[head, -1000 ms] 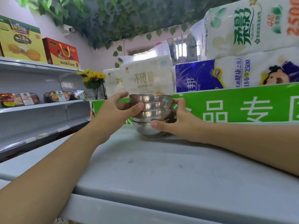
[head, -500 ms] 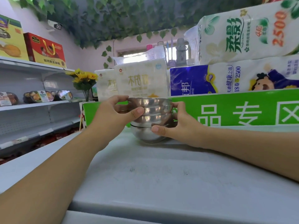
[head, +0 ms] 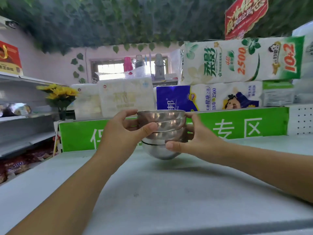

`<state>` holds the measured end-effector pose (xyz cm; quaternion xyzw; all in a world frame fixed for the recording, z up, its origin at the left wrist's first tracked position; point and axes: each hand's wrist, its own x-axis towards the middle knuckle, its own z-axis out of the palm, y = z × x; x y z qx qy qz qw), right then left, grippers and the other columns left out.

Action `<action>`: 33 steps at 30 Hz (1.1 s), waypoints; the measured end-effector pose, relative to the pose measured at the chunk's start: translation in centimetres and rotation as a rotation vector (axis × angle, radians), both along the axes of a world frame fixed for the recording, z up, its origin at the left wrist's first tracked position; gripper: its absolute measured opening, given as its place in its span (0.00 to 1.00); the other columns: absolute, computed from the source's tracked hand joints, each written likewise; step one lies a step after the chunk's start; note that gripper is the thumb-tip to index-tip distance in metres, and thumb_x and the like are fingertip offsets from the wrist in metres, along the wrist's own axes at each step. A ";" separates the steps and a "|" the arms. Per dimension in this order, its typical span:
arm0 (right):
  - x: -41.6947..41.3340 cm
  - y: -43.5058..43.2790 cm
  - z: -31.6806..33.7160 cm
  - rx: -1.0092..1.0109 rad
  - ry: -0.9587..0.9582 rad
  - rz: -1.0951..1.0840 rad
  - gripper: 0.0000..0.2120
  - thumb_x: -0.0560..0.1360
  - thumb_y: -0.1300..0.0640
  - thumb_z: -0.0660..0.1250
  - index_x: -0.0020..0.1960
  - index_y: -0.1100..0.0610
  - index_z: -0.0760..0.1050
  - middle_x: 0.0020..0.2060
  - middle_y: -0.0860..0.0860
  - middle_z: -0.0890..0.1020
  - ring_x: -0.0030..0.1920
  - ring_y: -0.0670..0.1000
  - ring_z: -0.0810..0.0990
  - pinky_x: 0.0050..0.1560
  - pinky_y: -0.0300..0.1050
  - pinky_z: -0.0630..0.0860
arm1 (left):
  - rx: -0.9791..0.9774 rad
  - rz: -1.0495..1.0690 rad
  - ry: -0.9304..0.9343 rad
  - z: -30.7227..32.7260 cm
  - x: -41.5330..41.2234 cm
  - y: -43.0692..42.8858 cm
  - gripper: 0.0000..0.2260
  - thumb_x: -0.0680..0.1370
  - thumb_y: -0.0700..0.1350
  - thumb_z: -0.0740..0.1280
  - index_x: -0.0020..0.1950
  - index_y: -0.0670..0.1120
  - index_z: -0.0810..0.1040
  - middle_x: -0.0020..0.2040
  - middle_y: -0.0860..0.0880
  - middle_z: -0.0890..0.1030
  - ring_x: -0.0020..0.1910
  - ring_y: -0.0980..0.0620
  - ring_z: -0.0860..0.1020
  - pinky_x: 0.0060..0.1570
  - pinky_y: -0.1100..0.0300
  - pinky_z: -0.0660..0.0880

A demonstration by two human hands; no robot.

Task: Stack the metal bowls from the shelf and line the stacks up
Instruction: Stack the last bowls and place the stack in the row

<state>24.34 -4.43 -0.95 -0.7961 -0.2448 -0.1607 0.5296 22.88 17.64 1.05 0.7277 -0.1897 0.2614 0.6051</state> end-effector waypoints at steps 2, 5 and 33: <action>-1.8 -1.0 0.4 0.023 -0.014 -0.028 0.45 0.58 0.48 0.82 0.68 0.44 0.62 0.53 0.47 0.85 0.51 0.43 0.86 0.50 0.37 0.81 | 0.016 -0.036 -0.017 0.2 -0.9 -1.0 0.34 0.58 0.56 0.78 0.63 0.51 0.77 0.47 0.53 0.87 0.45 0.58 0.85 0.39 0.67 0.76; -3.8 -2.4 0.8 0.066 -0.019 -0.087 0.46 0.57 0.46 0.82 0.68 0.43 0.61 0.55 0.47 0.86 0.52 0.44 0.86 0.51 0.39 0.81 | 0.005 -0.103 -0.062 0.8 -2.0 -2.7 0.25 0.61 0.53 0.78 0.57 0.54 0.79 0.44 0.54 0.87 0.44 0.59 0.85 0.38 0.72 0.76; -26.2 -37.9 1.9 -0.027 0.028 -0.543 0.50 0.57 0.36 0.81 0.72 0.40 0.61 0.57 0.43 0.84 0.54 0.41 0.84 0.62 0.47 0.78 | 0.039 -0.522 0.018 1.3 -15.2 -40.3 0.34 0.60 0.61 0.77 0.62 0.54 0.72 0.54 0.54 0.83 0.54 0.57 0.82 0.58 0.57 0.78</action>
